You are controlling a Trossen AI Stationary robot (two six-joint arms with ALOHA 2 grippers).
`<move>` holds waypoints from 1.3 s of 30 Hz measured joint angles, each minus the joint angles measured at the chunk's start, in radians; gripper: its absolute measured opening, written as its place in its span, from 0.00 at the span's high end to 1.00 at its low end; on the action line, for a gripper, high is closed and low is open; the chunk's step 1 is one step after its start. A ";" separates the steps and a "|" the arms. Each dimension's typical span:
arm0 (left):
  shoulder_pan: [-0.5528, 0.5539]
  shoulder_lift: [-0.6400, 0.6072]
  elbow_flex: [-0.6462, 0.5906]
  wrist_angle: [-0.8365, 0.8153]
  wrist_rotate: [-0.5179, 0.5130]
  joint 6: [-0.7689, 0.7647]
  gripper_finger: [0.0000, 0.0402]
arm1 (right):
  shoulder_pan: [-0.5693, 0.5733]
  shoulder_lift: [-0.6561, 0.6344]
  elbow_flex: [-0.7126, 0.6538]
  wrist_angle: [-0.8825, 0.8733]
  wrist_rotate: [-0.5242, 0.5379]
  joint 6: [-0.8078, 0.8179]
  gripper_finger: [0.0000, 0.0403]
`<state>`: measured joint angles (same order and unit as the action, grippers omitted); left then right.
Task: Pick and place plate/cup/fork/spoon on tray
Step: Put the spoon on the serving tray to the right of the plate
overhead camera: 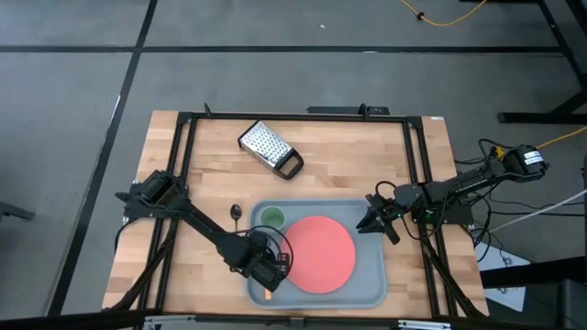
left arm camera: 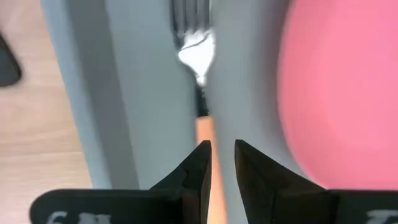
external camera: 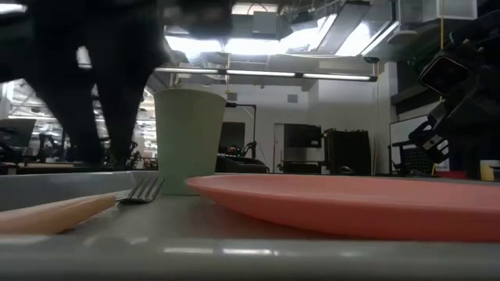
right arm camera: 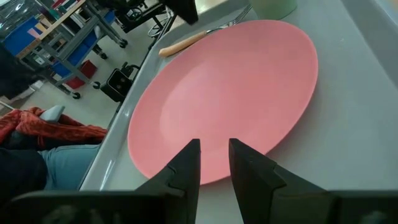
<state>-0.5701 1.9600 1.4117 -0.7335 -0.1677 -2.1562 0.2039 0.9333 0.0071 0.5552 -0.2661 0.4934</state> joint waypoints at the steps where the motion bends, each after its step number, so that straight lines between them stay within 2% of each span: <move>1: -0.001 -0.017 0.000 -0.025 -0.017 0.016 0.84 | 0.000 0.000 0.000 0.000 0.000 0.000 0.78; 7: -0.025 -0.130 0.000 -0.178 -0.094 0.158 0.84 | 0.000 0.000 0.000 -0.006 0.000 0.022 0.78; 13: -0.041 -0.150 0.000 -0.182 -0.117 0.426 0.84 | 0.000 0.000 0.000 -0.006 0.000 0.026 0.78; 16: -0.041 -0.150 0.000 -0.269 -0.110 0.428 0.84 | 0.000 0.000 0.000 -0.005 0.001 0.028 0.78; 22: -0.083 -0.185 0.000 -0.716 -0.103 0.304 0.84 | 0.000 0.000 0.000 0.001 0.002 0.029 0.78; 25: -0.128 -0.228 -0.009 -0.811 -0.162 0.274 0.84 | 0.000 0.000 0.000 0.009 0.002 0.029 0.78; 27: -0.153 -0.270 -0.036 -0.808 -0.250 0.234 0.84 | 0.000 0.000 0.000 0.016 0.002 0.029 0.78; 29: -0.179 -0.315 -0.089 -0.791 -0.291 0.143 0.84 | 0.000 0.000 0.000 0.029 0.002 0.029 0.78; 33: -0.193 -0.371 -0.238 -0.686 -0.286 0.013 0.84 | 0.000 0.000 0.000 0.065 0.002 0.029 0.78; 39: -0.157 -0.377 -0.371 -0.447 -0.287 0.016 0.84 | 0.000 0.000 0.000 0.076 0.002 0.029 0.78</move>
<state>-0.7269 1.5829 1.0403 -1.1809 -0.4549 -2.1399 0.2035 0.9333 0.0071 0.6314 -0.2638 0.5224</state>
